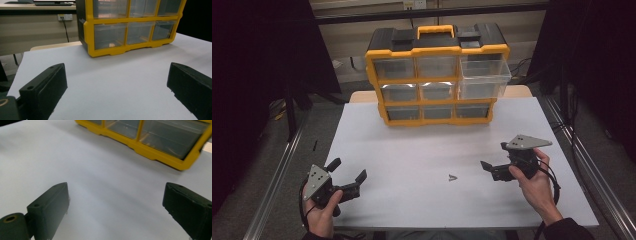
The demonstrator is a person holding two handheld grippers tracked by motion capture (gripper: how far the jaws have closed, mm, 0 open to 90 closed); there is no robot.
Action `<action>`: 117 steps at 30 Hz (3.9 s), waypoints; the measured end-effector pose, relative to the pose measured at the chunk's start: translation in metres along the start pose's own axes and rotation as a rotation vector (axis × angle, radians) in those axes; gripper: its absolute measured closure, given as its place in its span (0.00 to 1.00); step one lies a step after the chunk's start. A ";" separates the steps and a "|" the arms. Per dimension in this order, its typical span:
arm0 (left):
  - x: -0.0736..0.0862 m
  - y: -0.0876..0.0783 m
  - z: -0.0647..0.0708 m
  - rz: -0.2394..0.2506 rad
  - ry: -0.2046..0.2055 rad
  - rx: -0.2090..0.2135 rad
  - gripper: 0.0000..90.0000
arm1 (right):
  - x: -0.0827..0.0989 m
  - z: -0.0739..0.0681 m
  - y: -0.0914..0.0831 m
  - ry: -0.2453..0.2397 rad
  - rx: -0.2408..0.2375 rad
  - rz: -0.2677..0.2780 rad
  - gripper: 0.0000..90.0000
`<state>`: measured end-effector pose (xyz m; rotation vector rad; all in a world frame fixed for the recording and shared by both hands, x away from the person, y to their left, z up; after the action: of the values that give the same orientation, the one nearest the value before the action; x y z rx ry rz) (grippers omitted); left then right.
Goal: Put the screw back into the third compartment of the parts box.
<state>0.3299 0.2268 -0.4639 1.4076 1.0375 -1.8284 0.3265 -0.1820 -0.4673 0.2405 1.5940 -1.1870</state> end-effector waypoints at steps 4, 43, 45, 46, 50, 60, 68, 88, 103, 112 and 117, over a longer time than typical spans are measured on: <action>0.000 0.000 0.001 -0.006 0.013 0.004 0.03 | -0.004 -0.009 0.007 -0.037 -0.044 -0.021 0.04; -0.001 0.002 0.002 -0.003 0.014 0.014 0.03 | -0.020 -0.053 0.080 -0.233 -0.271 -0.386 0.05; -0.001 0.002 0.001 0.003 0.004 0.011 0.03 | -0.020 -0.054 0.083 -0.242 -0.289 -0.404 0.06; -0.001 0.002 0.001 0.000 0.004 0.010 0.03 | -0.018 -0.055 0.083 -0.229 -0.290 -0.427 0.07; 0.000 0.002 0.002 -0.007 0.010 0.011 0.03 | -0.013 -0.055 0.087 -0.234 -0.310 -0.481 0.08; 0.000 0.002 0.002 -0.010 0.010 0.011 0.03 | 0.001 -0.059 0.093 -0.270 -0.391 -0.602 0.15; 0.000 0.002 0.002 -0.009 0.010 0.012 0.03 | 0.007 -0.063 0.097 -0.323 -0.442 -0.693 0.39; 0.001 0.002 0.002 -0.011 0.009 0.015 0.03 | 0.013 -0.072 0.102 -0.409 -0.506 -0.753 0.78; 0.001 0.002 0.001 -0.013 0.013 0.015 0.03 | 0.017 -0.071 0.103 -0.438 -0.503 -0.782 0.90; 0.001 0.002 0.002 -0.013 0.015 0.017 0.03 | 0.013 -0.071 0.102 -0.412 -0.512 -0.781 0.90; 0.001 0.002 0.001 -0.014 0.014 0.017 0.03 | 0.013 -0.070 0.104 -0.409 -0.508 -0.789 0.95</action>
<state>0.3310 0.2244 -0.4652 1.4284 1.0440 -1.8439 0.3481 -0.0828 -0.5421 -0.9790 1.5872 -1.2329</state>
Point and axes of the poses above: each handheld gripper's, and its own axes: y roughly forward along the jaws, x roughly out of its underside, z roughly to its right, the point moved 10 cm from there along y, roughly forward along the jaws, and after that the axes turned 6 degrees about -y, right-handed, at the moved point
